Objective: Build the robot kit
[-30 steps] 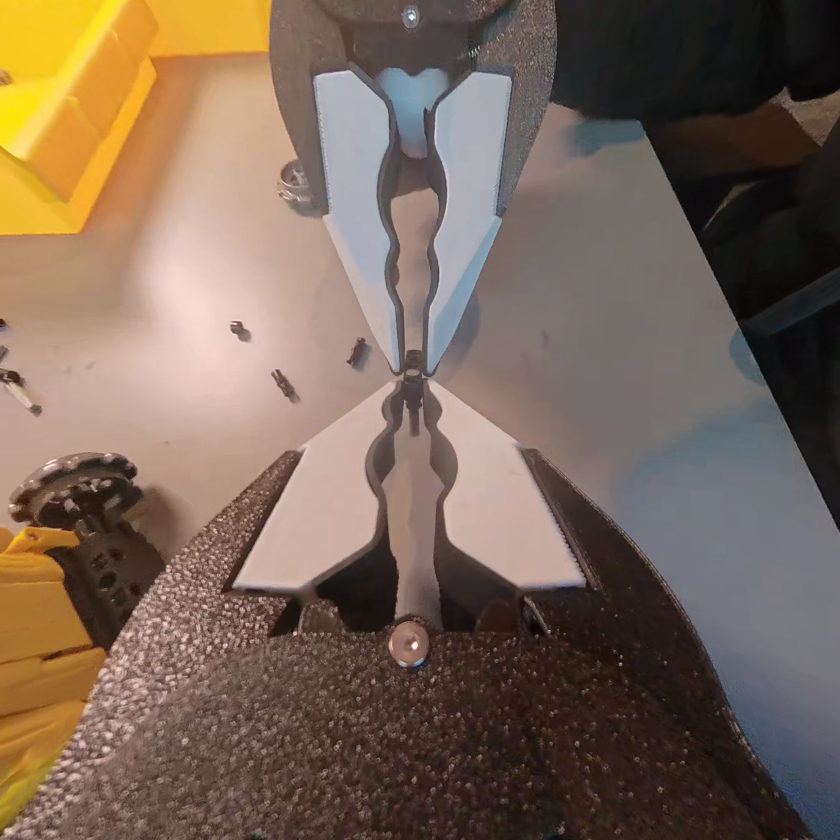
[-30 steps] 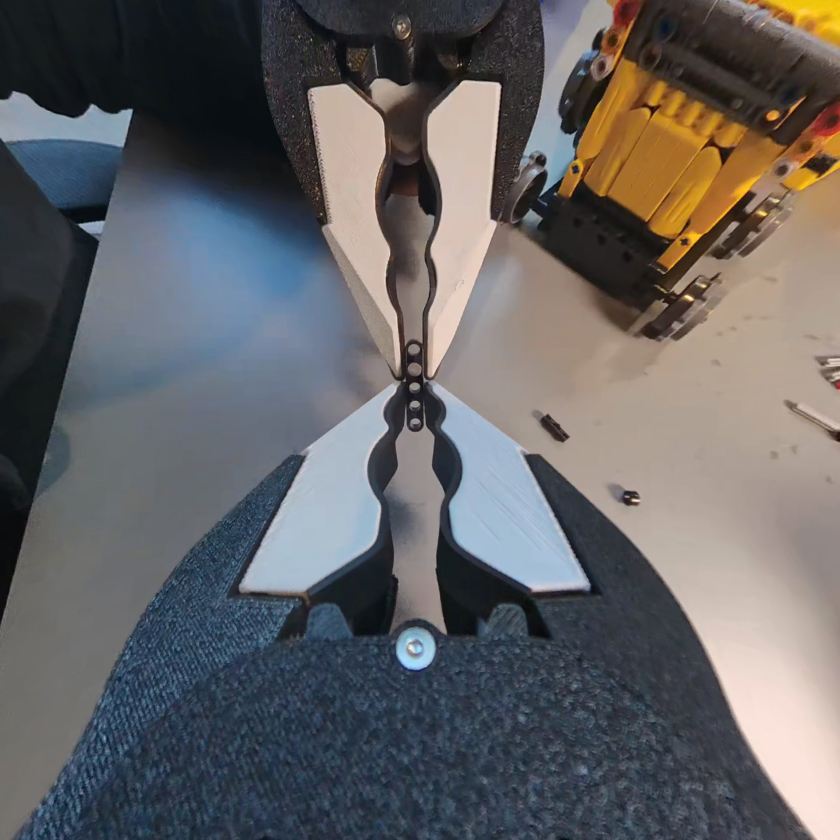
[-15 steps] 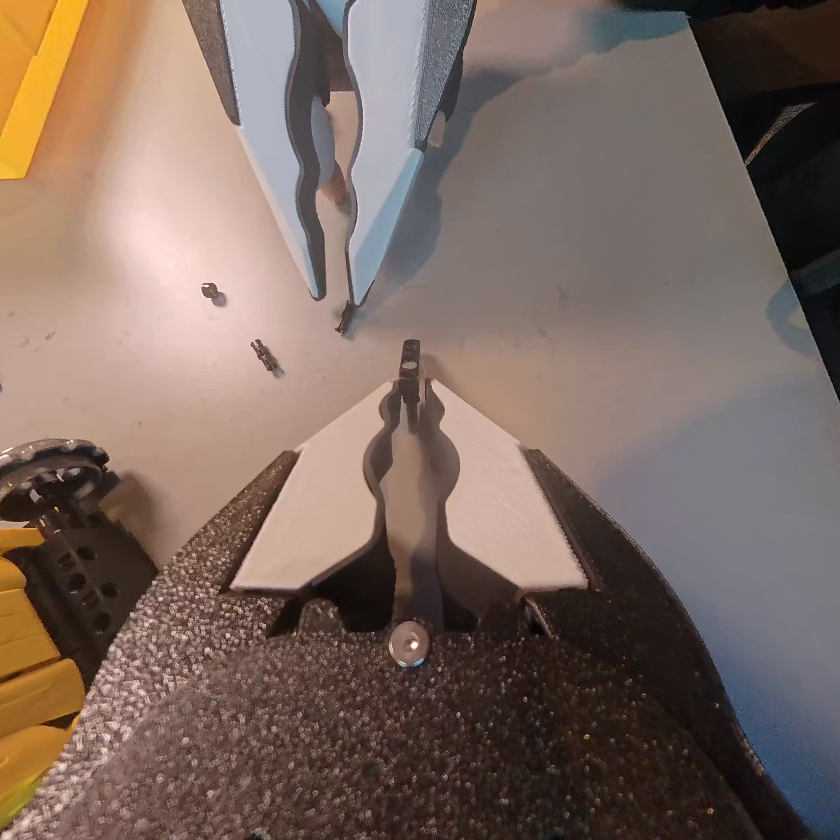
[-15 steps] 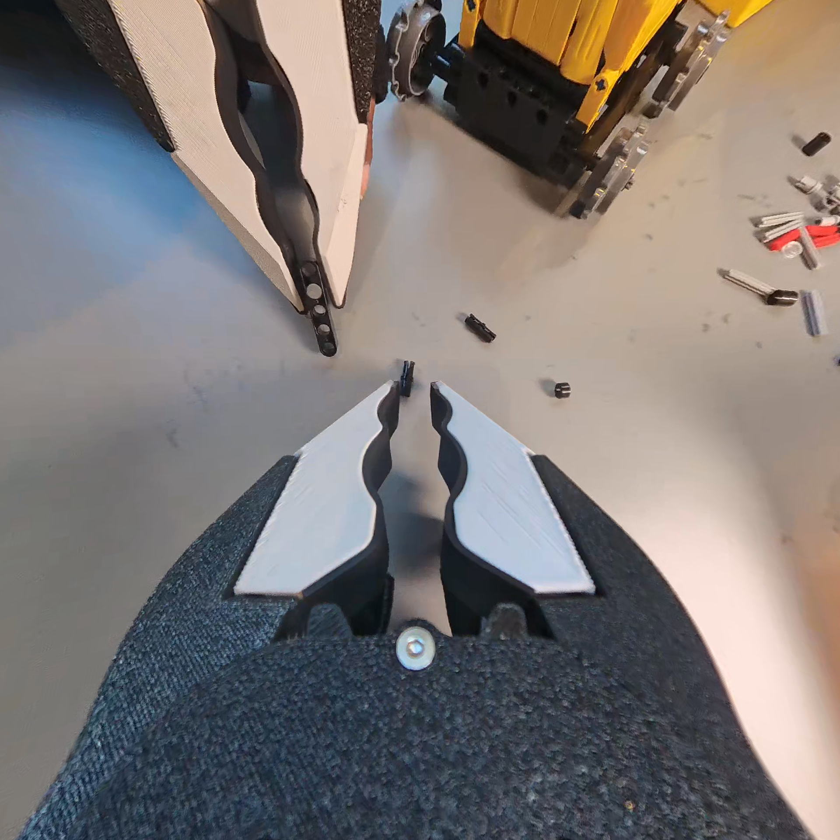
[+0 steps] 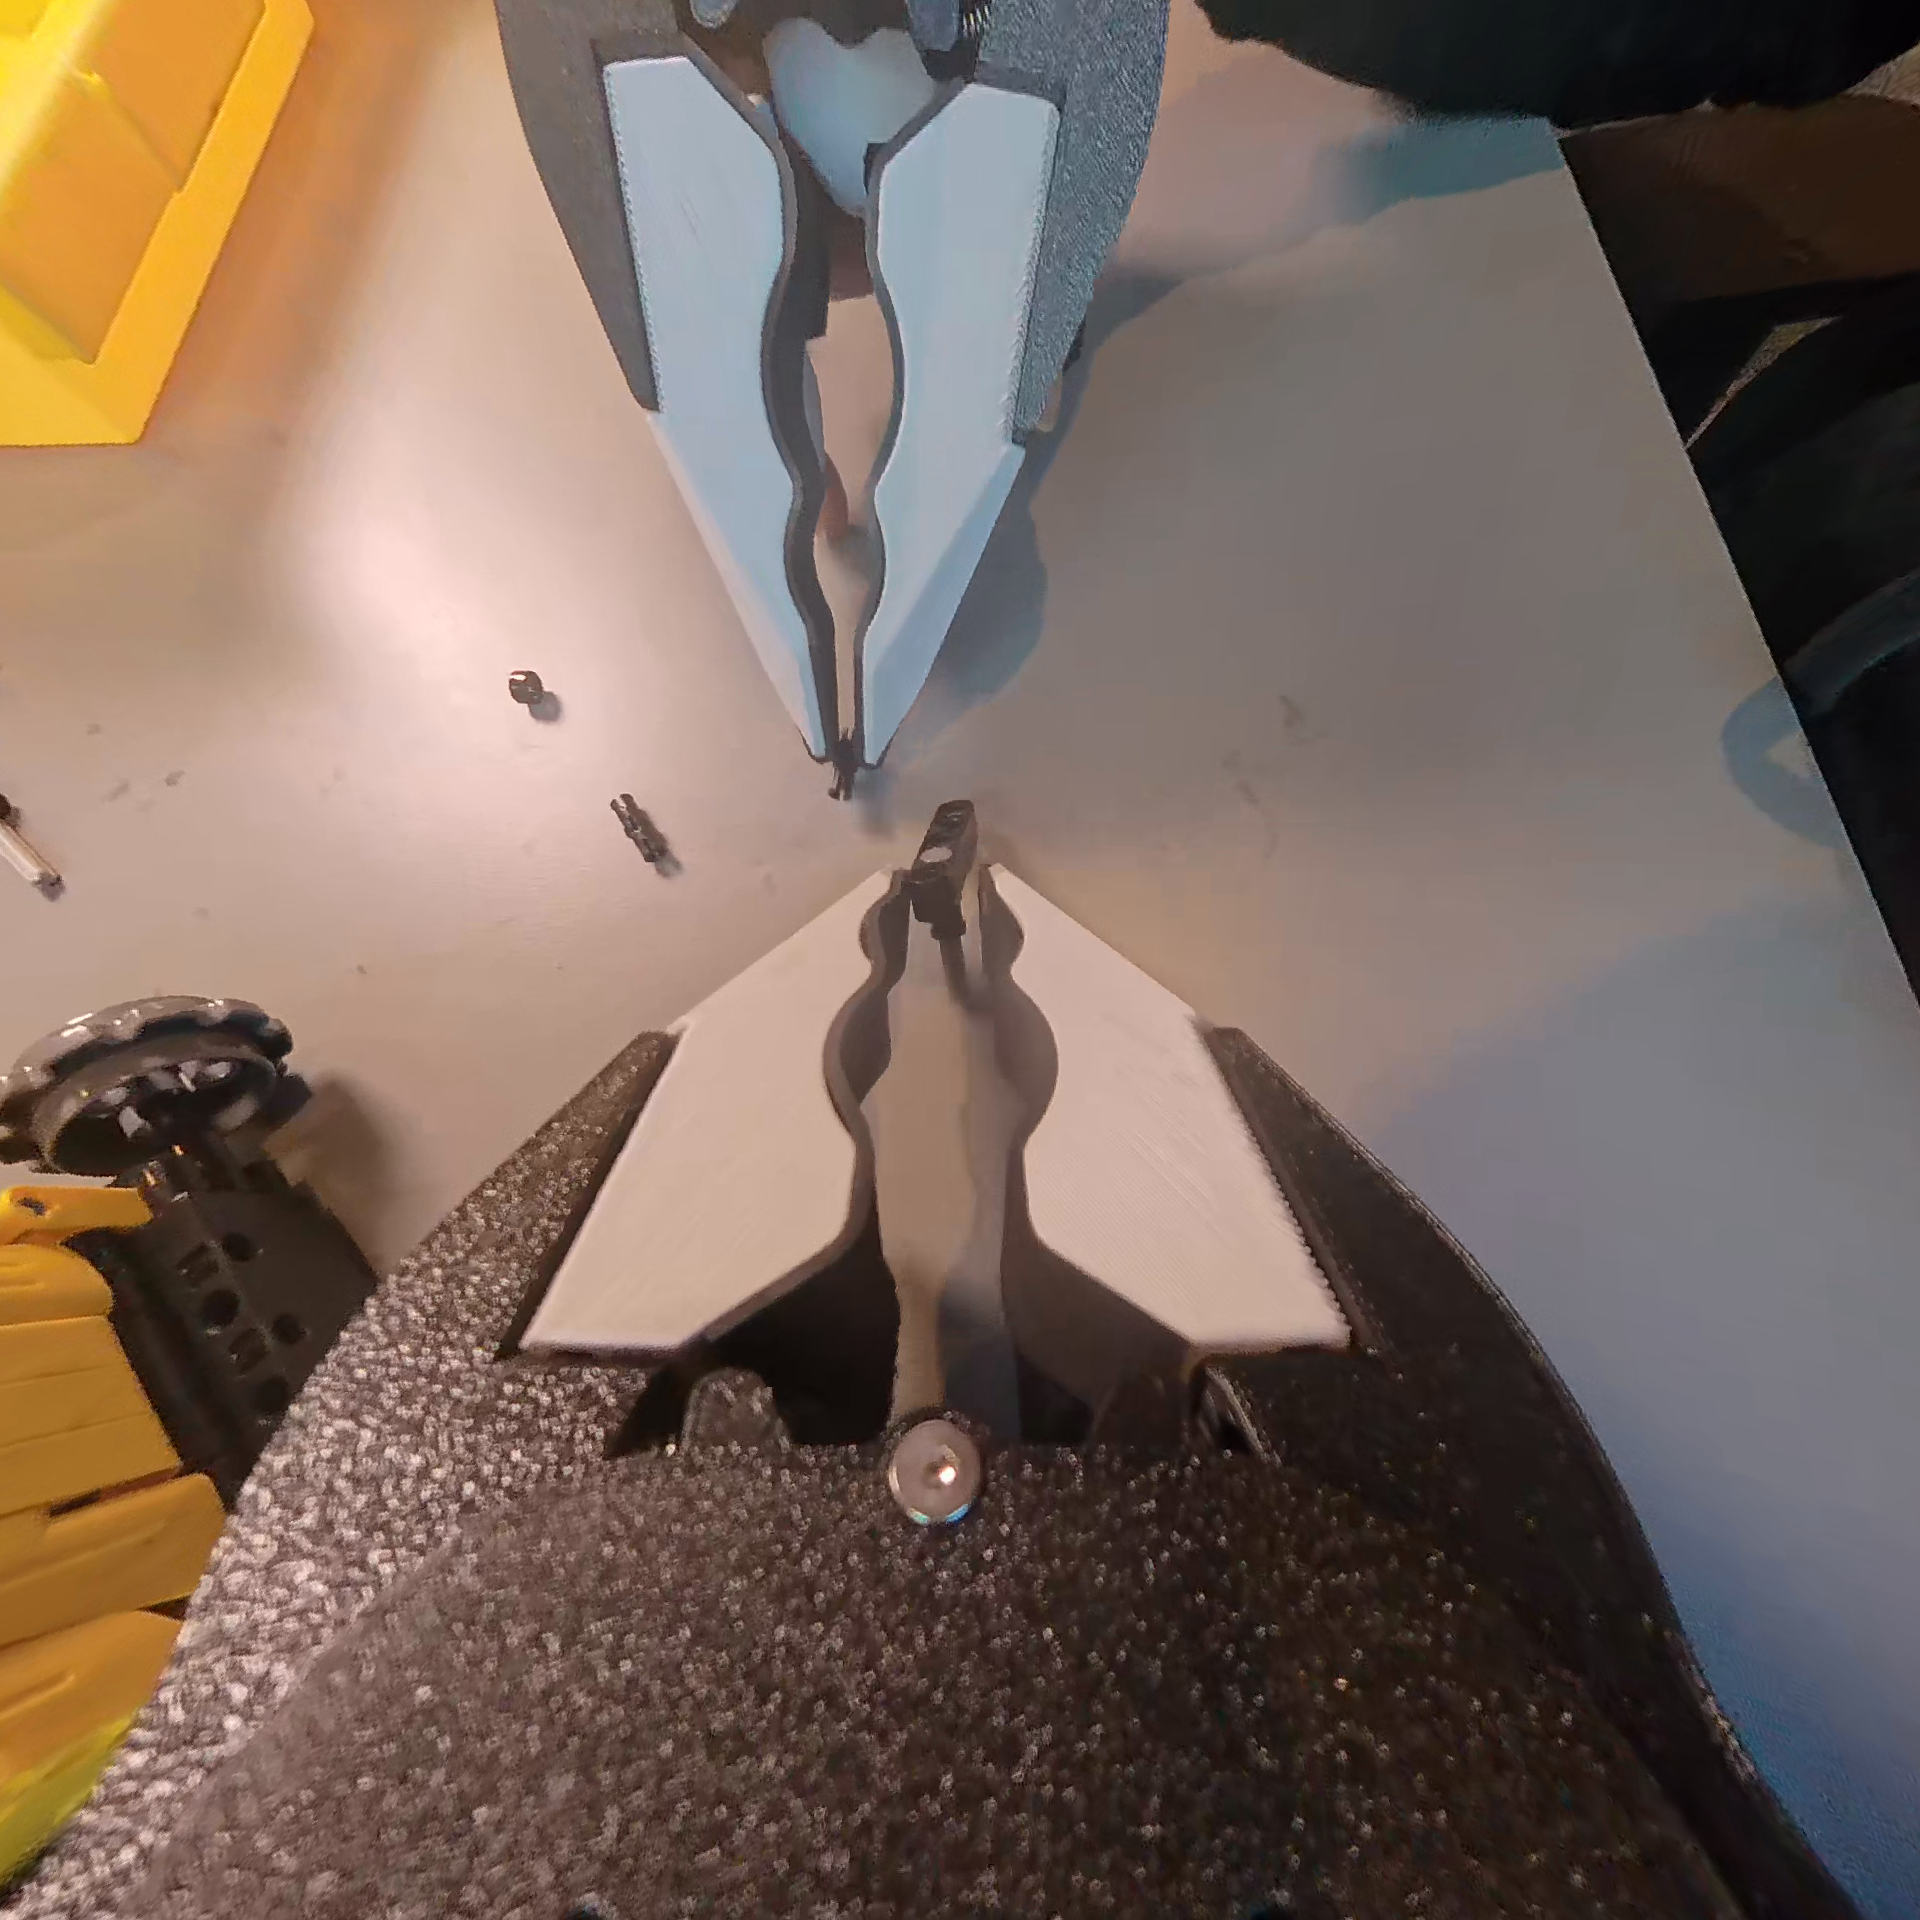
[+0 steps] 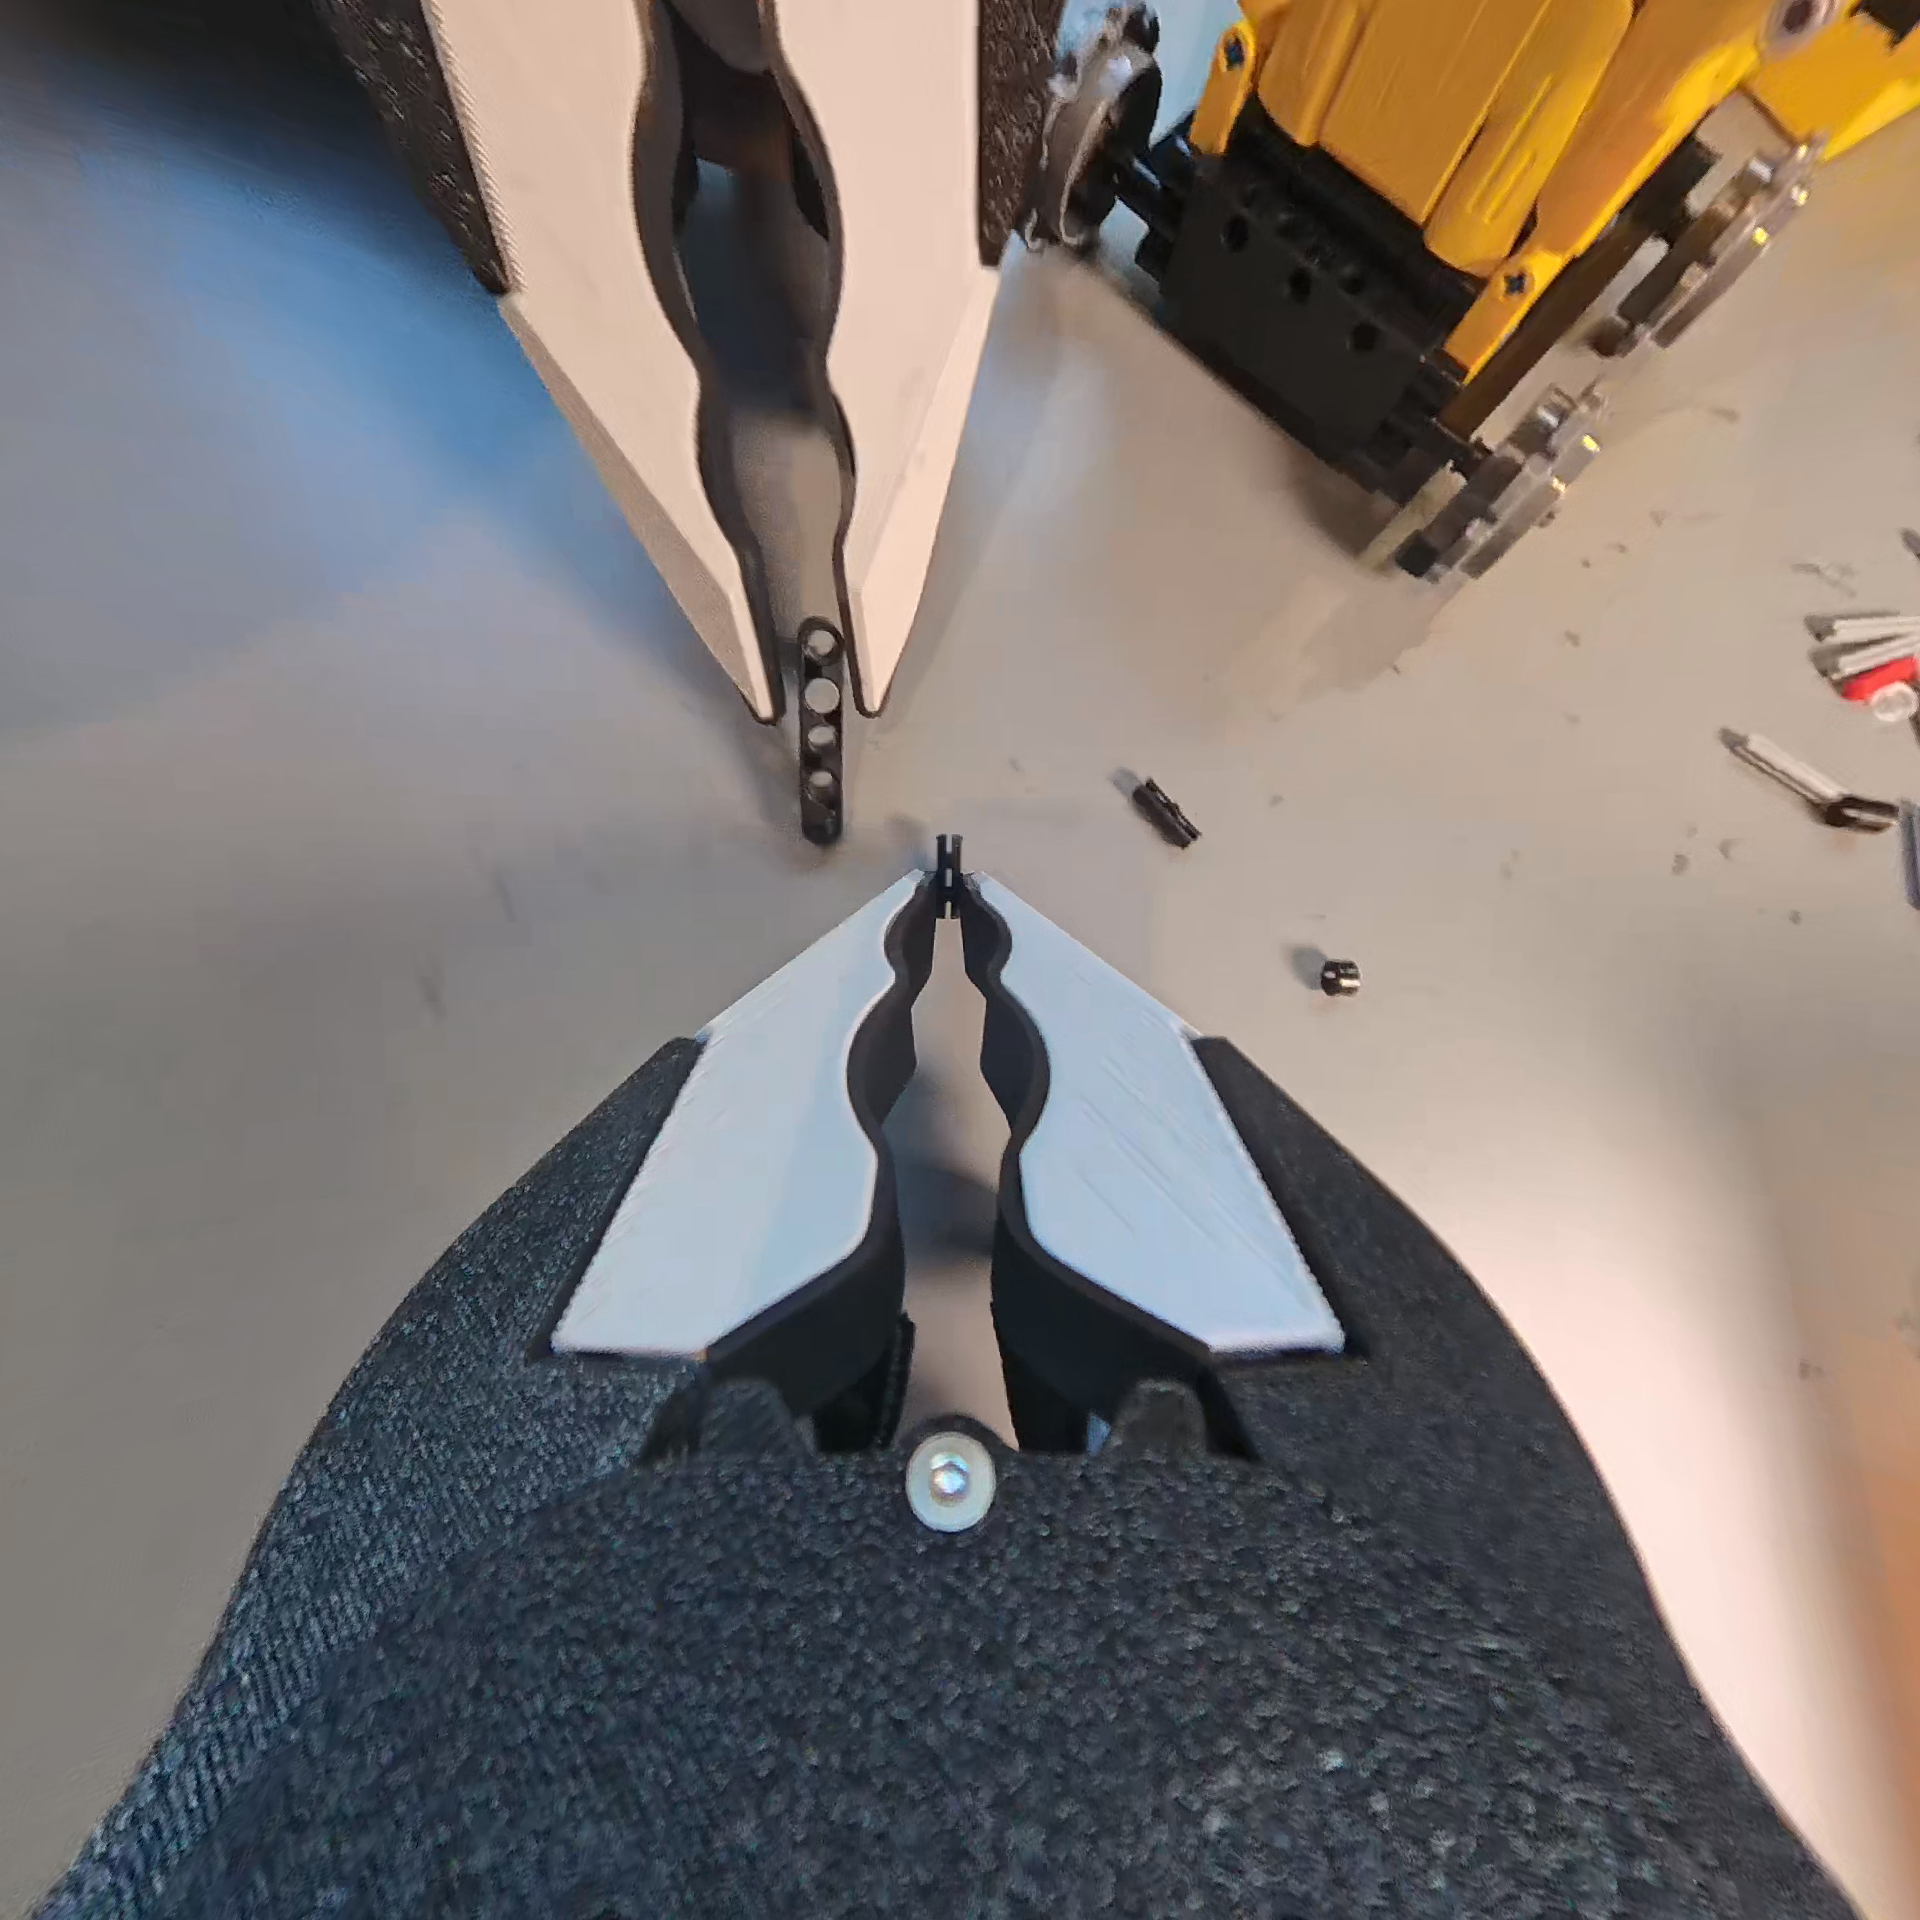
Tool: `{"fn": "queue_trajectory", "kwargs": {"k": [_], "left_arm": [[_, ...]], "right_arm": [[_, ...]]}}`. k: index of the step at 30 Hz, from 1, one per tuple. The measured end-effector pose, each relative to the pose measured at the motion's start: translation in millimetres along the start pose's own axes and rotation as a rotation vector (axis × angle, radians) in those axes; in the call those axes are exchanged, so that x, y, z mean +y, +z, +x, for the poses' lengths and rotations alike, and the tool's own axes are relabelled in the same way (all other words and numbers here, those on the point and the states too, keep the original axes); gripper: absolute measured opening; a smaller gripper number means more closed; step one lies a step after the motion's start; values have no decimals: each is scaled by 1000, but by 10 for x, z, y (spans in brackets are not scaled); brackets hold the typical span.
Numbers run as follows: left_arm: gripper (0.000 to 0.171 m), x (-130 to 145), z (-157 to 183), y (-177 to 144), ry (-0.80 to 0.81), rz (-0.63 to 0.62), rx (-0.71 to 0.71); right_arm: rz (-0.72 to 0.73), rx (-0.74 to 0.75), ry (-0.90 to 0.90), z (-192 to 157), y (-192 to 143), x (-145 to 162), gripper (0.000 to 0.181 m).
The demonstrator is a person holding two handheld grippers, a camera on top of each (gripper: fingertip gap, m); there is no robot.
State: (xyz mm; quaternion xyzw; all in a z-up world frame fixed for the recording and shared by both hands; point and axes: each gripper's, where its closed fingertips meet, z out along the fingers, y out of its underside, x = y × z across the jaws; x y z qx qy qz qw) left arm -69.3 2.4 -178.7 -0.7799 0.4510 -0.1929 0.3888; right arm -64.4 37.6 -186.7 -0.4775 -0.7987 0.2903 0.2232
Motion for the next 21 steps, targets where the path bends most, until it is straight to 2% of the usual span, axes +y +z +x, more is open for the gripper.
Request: {"fn": "queue_trajectory", "kwargs": {"k": [4, 8, 21], "left_arm": [[8, -10, 7, 7, 4, 5, -1], [8, -24, 15, 21, 5, 10, -2], [5, -73, -3, 10, 18, 23, -26]], "right_arm": [[103, -30, -47, -97, -37, -186, 4], [142, -52, -87, -172, -63, -271, 4], [110, -44, -130, -233, 6, -290, 4]]}}
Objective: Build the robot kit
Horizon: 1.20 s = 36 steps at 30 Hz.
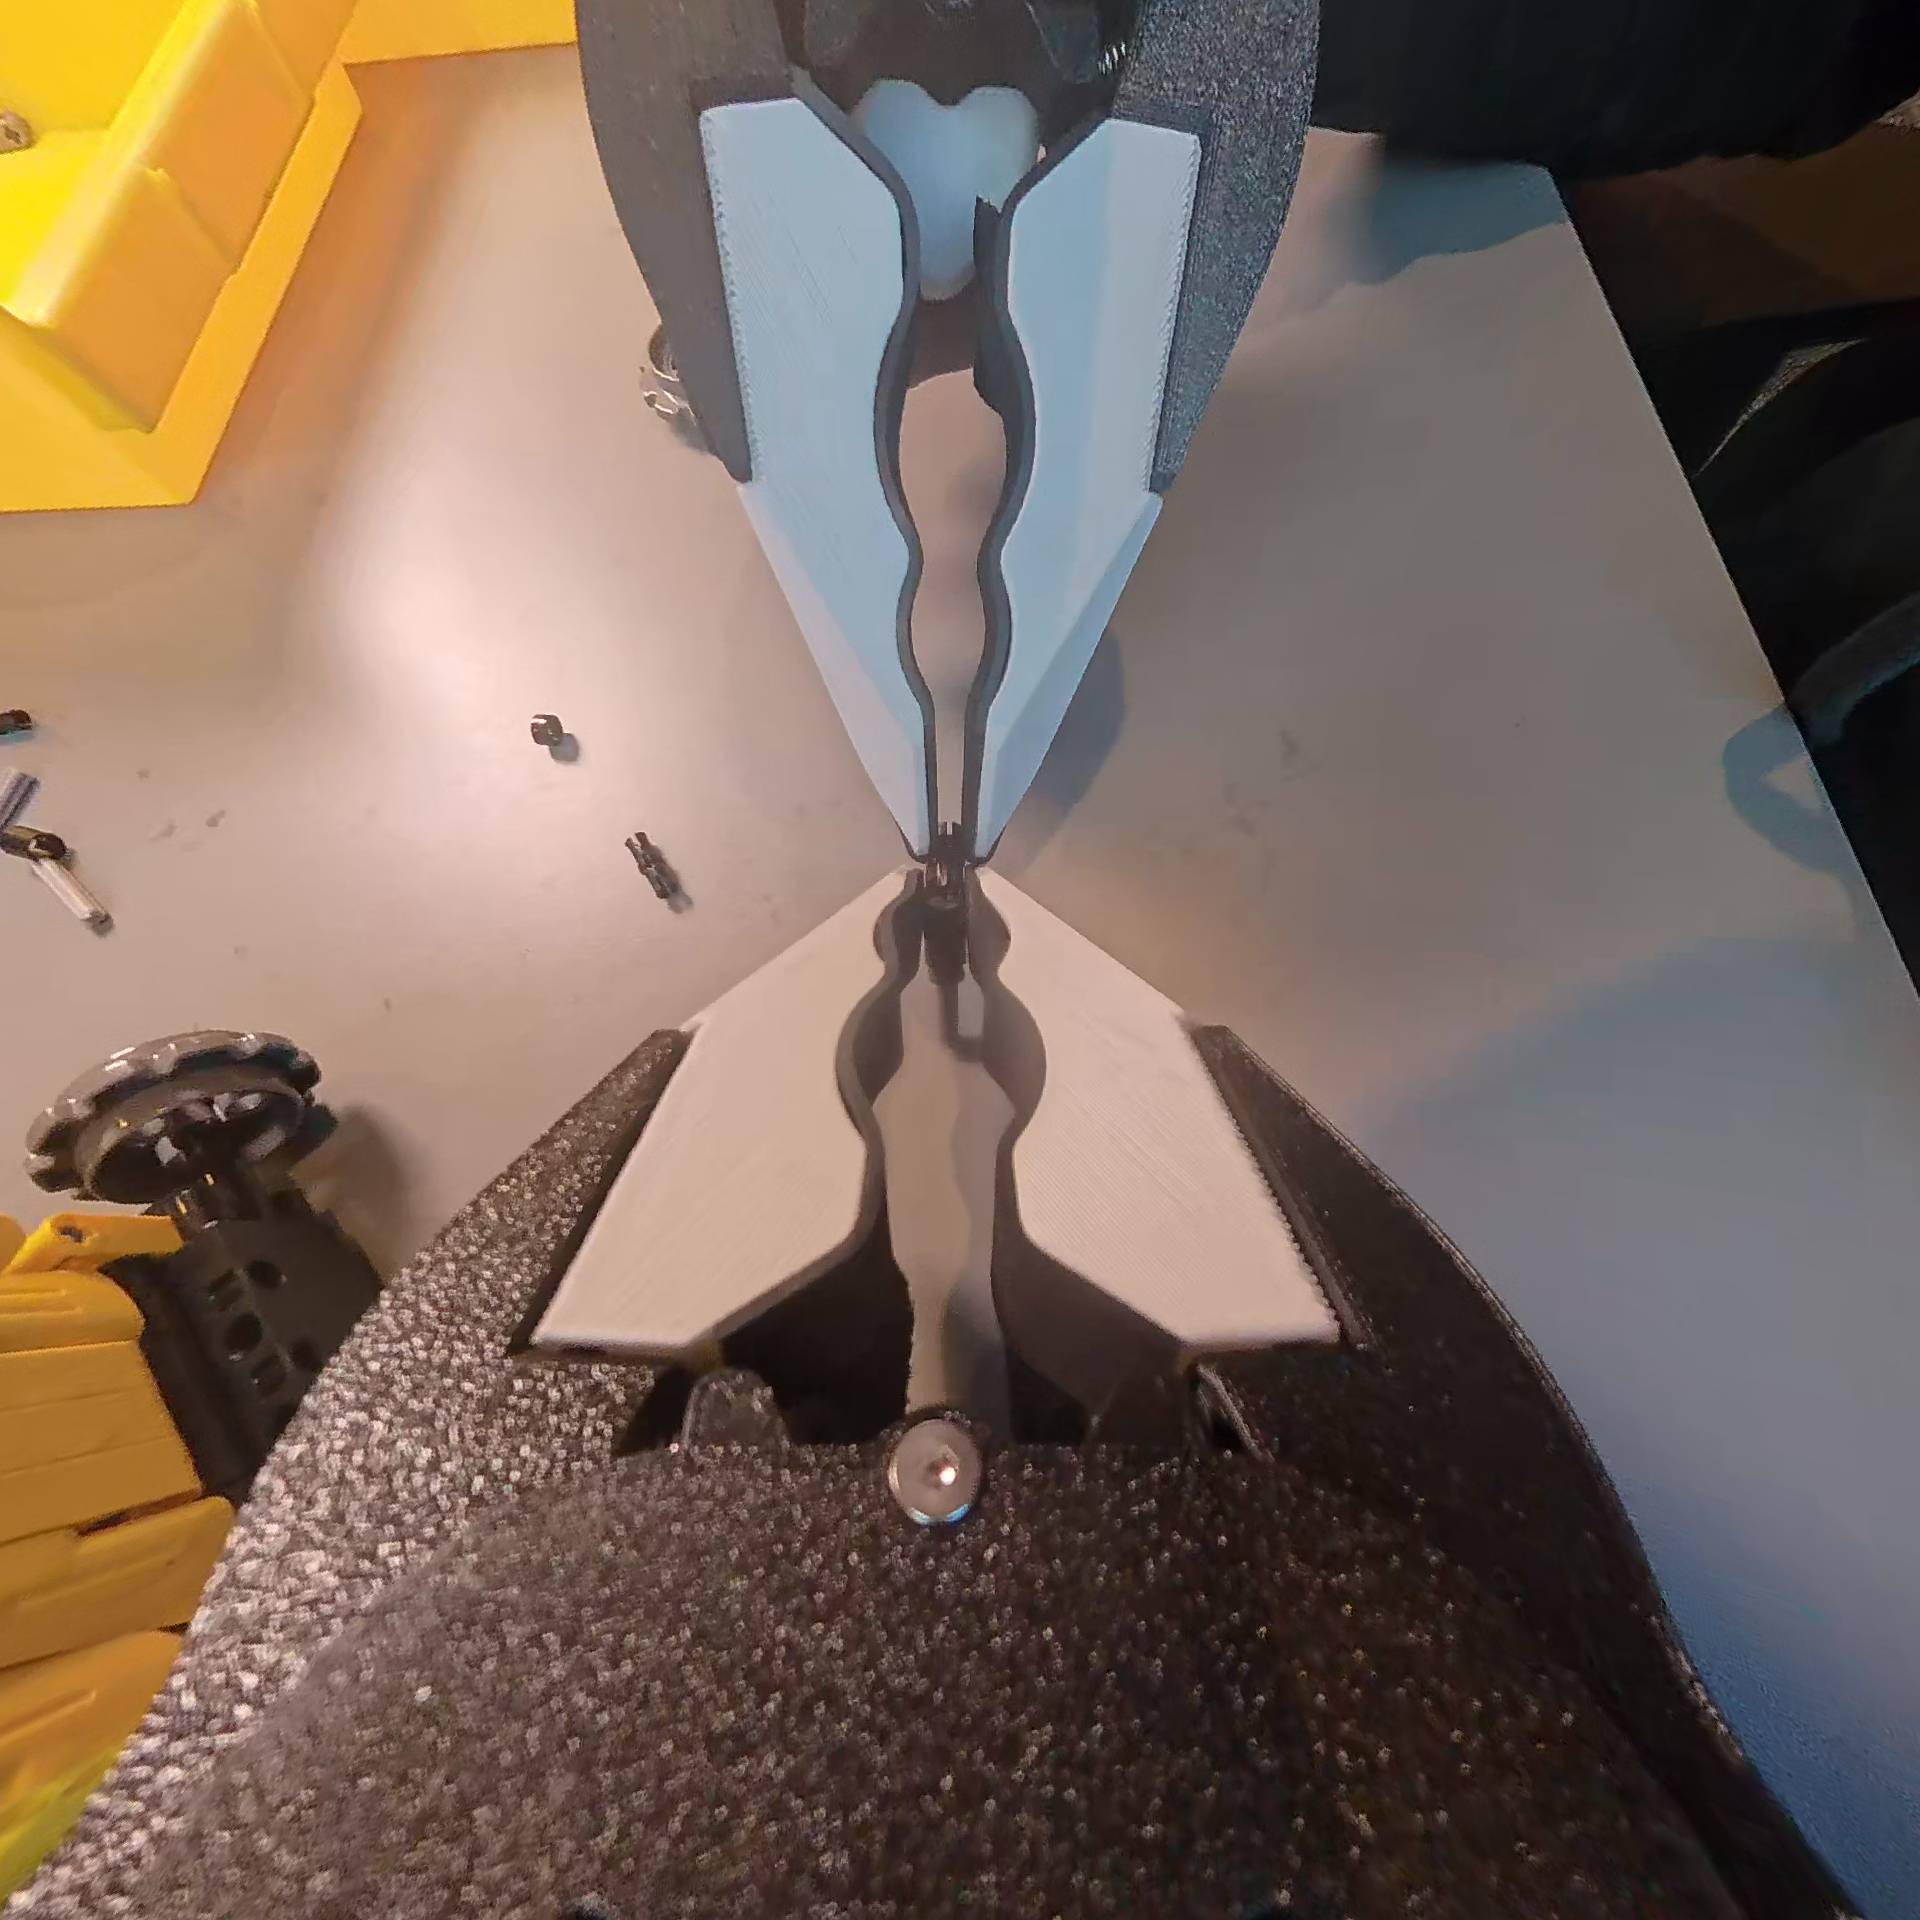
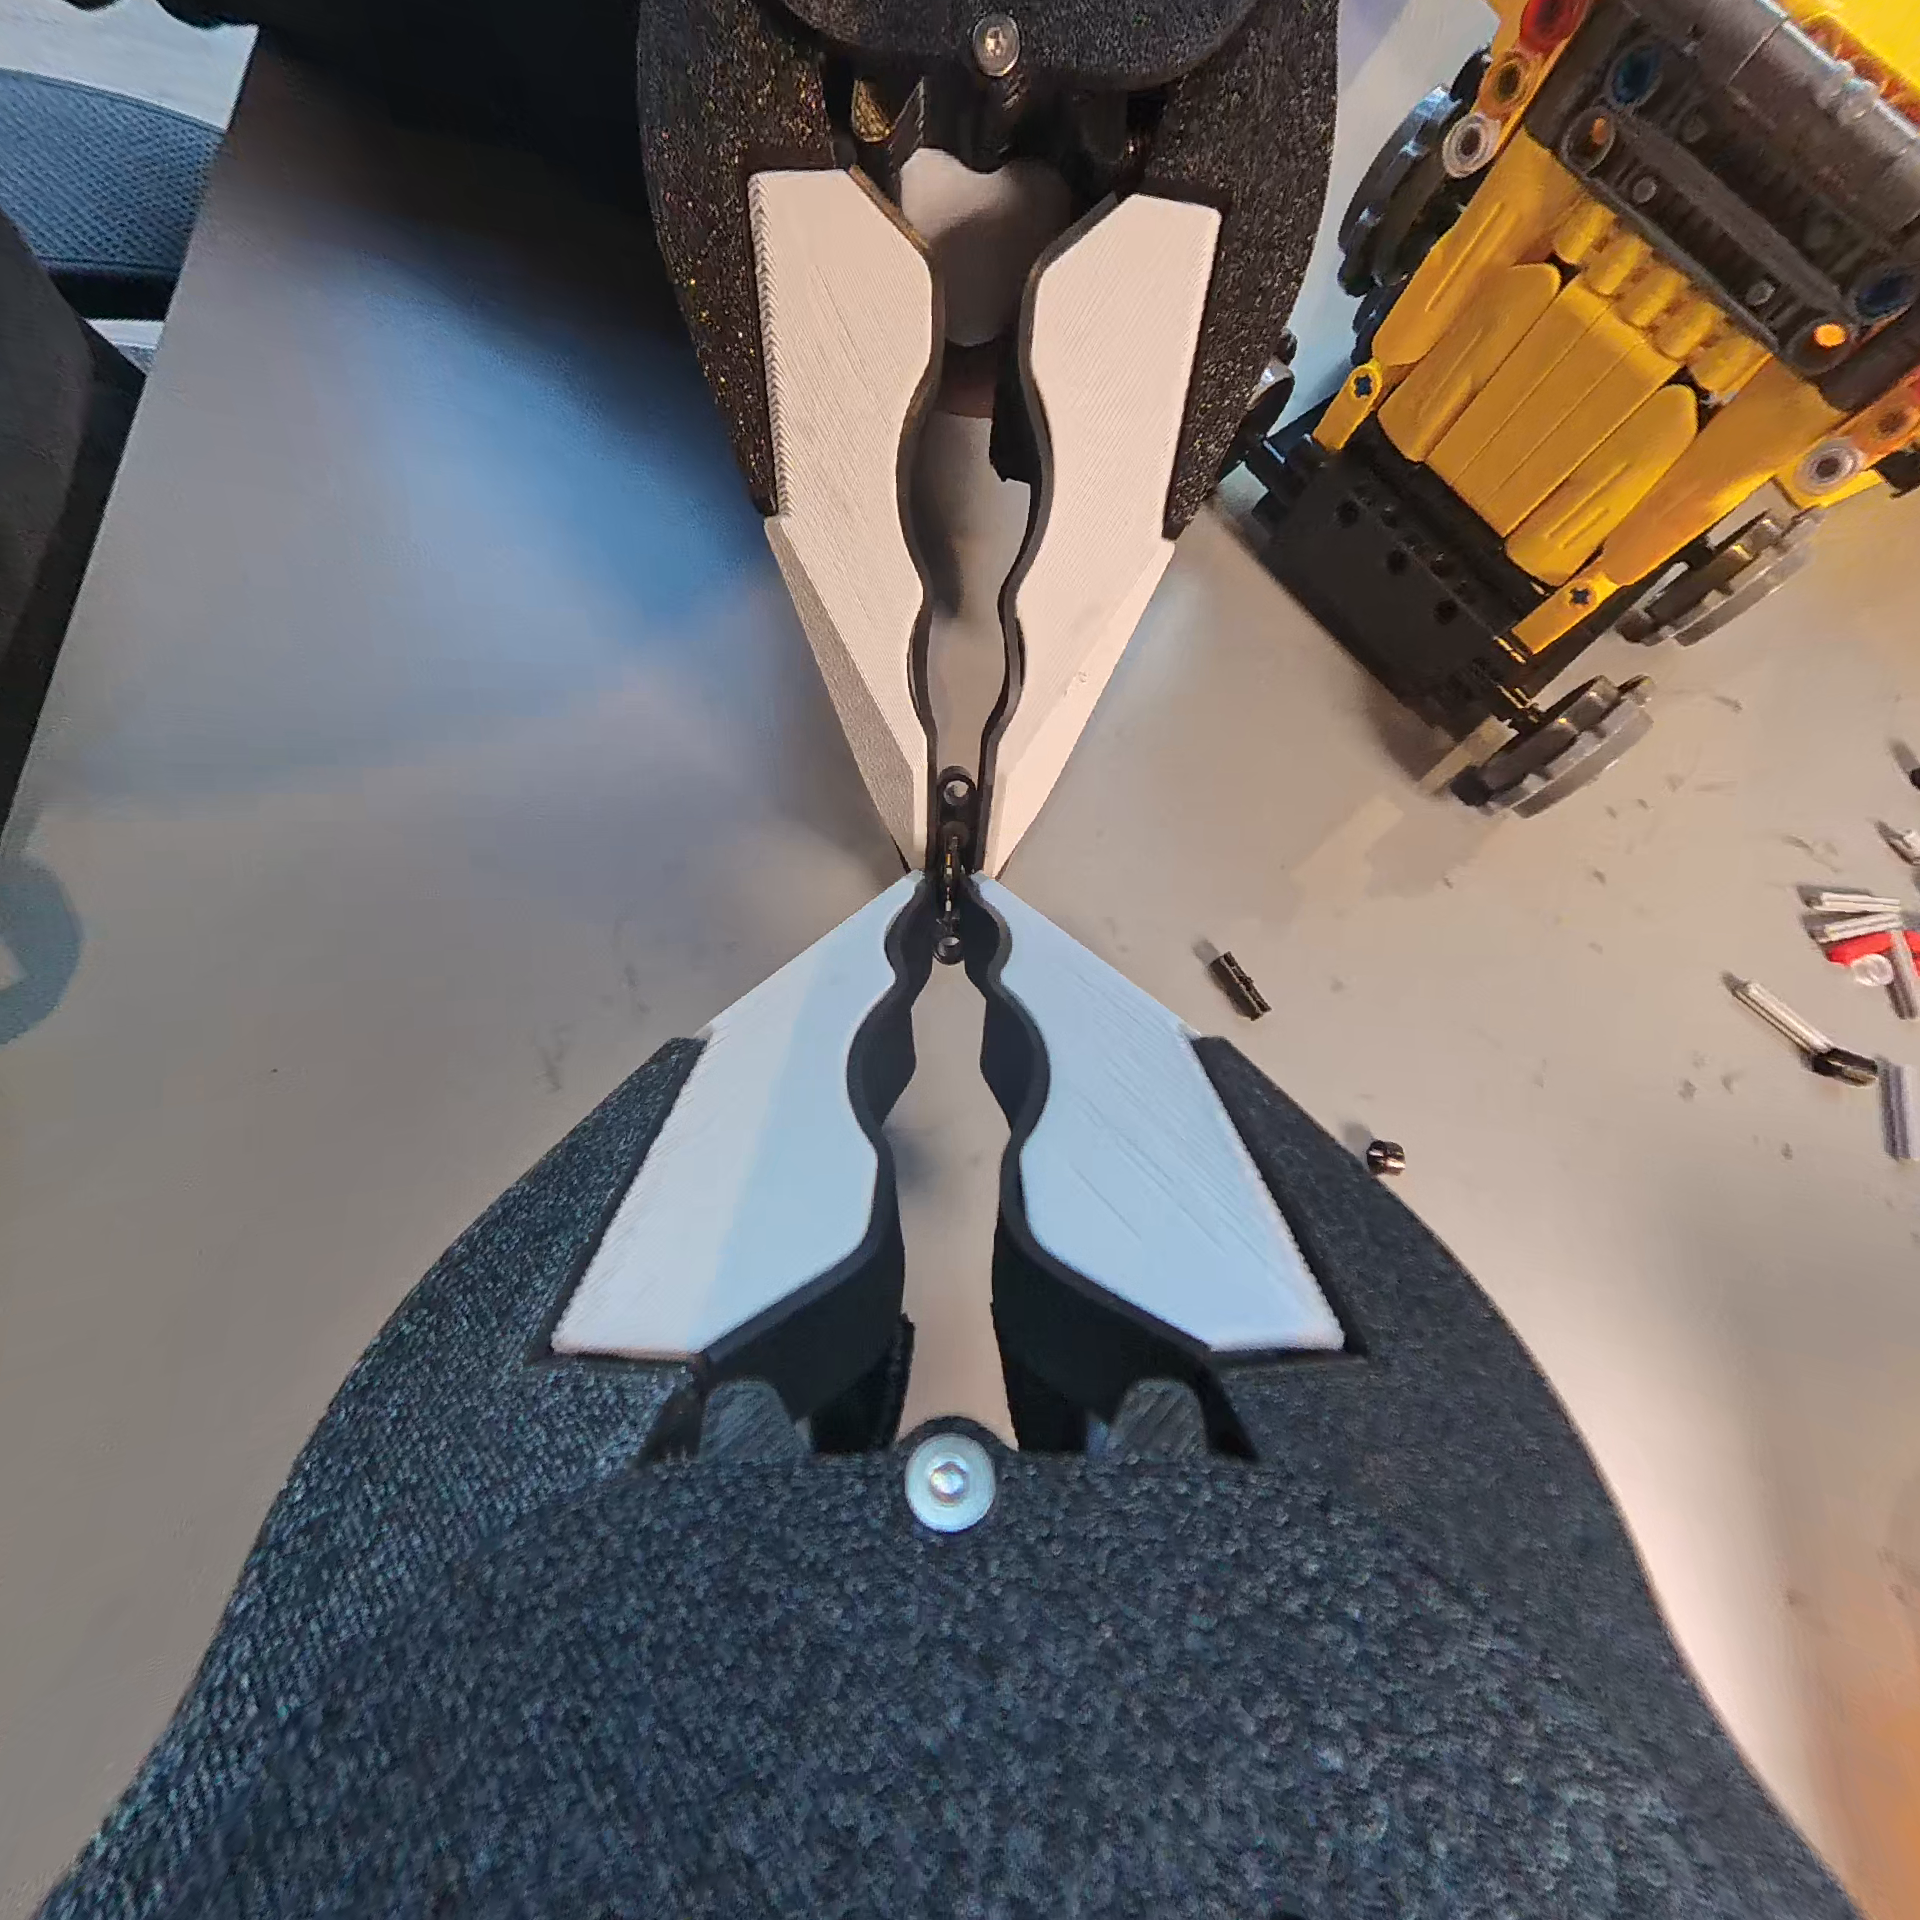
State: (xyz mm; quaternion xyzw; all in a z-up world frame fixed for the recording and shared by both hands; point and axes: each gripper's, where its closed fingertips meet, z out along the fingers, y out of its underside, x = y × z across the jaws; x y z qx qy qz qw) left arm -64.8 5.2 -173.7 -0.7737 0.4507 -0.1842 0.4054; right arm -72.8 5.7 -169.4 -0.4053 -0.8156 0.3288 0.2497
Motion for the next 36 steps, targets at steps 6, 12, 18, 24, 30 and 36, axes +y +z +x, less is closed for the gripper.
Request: {"fn": "queue_trajectory", "kwargs": {"k": [6, 12, 18, 24, 30, 36], "left_arm": [[5, -50, -31, -22, -32, 34, -8], [5, -91, -49, -65, -62, 71, 0], [5, -54, -46, -43, -50, 47, -5], [5, -51, -65, -41, -52, 42, -20], [5, -22, -47, -5, -39, 13, -21], [5, -14, -51, 3, -32, -2, -33]], "right_arm": [[83, 10, 19, 45, -47, -65, 4], [99, 22, 21, 73, -61, -13, 4], [60, 32, -1, 65, -30, 7, 4], [26, 70, -43, 82, -37, 1, 4], [-27, 90, -99, 60, -20, 26, 4], [-102, 104, -141, 57, -14, 94, 4]]}}
